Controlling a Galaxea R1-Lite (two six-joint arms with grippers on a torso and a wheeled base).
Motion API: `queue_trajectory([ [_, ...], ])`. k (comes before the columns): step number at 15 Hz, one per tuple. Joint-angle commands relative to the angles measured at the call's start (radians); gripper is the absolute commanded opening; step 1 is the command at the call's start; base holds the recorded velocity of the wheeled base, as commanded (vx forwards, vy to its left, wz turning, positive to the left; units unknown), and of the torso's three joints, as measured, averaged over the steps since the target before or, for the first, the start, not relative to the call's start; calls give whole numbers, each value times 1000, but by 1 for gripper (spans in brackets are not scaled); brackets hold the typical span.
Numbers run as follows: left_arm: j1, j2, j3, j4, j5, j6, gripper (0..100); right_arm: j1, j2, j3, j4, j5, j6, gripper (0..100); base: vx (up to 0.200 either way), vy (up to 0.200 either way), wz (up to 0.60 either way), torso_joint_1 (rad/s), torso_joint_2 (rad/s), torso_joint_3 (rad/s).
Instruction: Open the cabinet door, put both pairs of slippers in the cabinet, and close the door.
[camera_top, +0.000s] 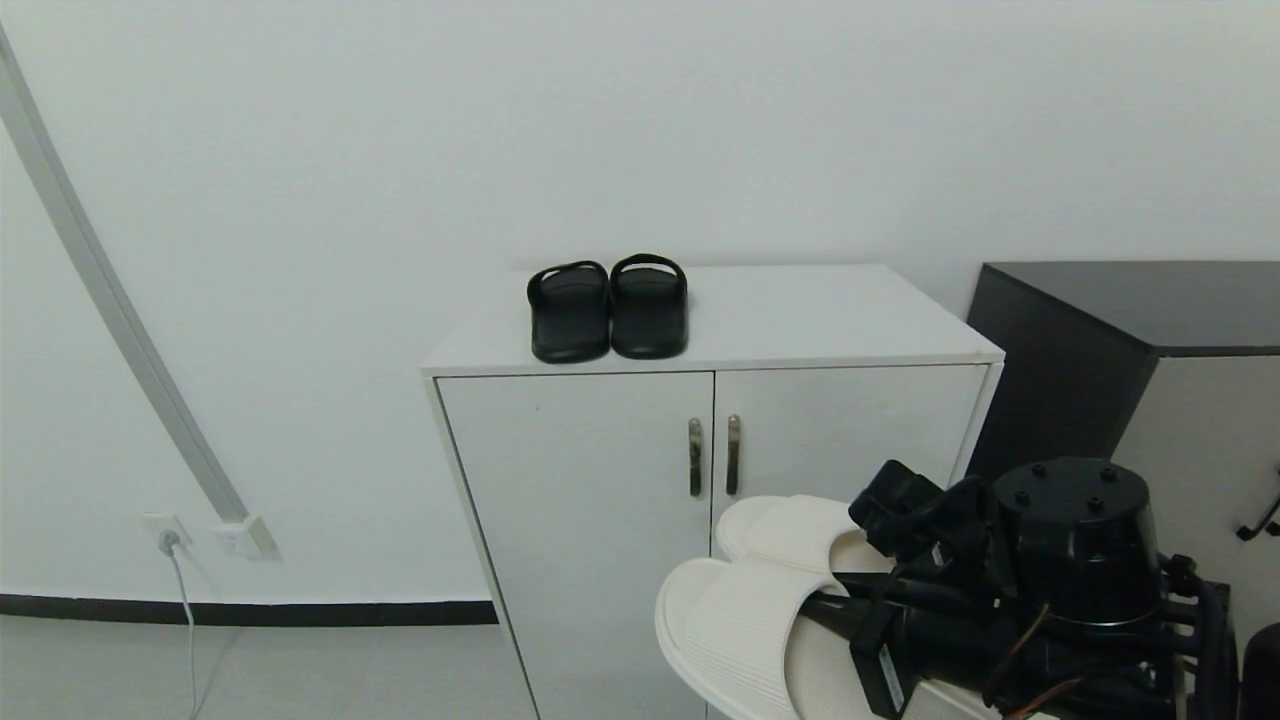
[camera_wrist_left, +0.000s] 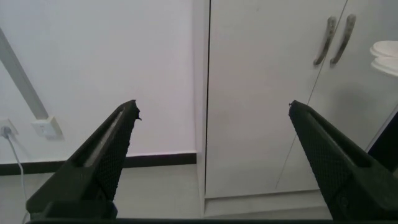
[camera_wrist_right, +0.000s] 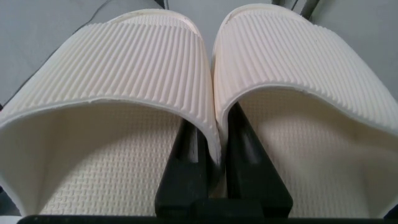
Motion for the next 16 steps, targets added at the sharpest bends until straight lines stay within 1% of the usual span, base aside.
queue_trajectory([
  [1, 0, 1, 0, 0, 0, 0, 100, 3, -4, 6, -5, 1, 0, 0, 0, 0, 0, -168, 491, 320],
  [8, 0, 1, -1, 0, 0, 0, 100, 3, -1, 7, -7, -1, 0, 0, 0, 0, 0, -140, 468, 332],
  [12, 0, 1, -1, 2, 0, 0, 100, 1, 2, 9, -7, -1, 0, 0, 0, 0, 0, -78, 452, 366],
  [13, 0, 1, 0, 2, 0, 6, 100, 1, -3, 13, -7, -1, 0, 0, 0, 0, 0, -27, 432, 378],
  [14, 0, 1, 0, 2, 0, 23, 100, 0, -3, 16, -7, -1, 0, 0, 0, 0, 0, -2, 178, 110],
  [15, 0, 1, 0, 2, 0, 31, 100, 0, -3, 18, -7, -1, 0, 0, 0, 0, 0, 0, 0, 0],
  [16, 0, 1, -1, 3, 0, 27, 100, 0, -3, 18, -10, -1, 0, 0, 0, 0, 0, 0, 0, 0],
])
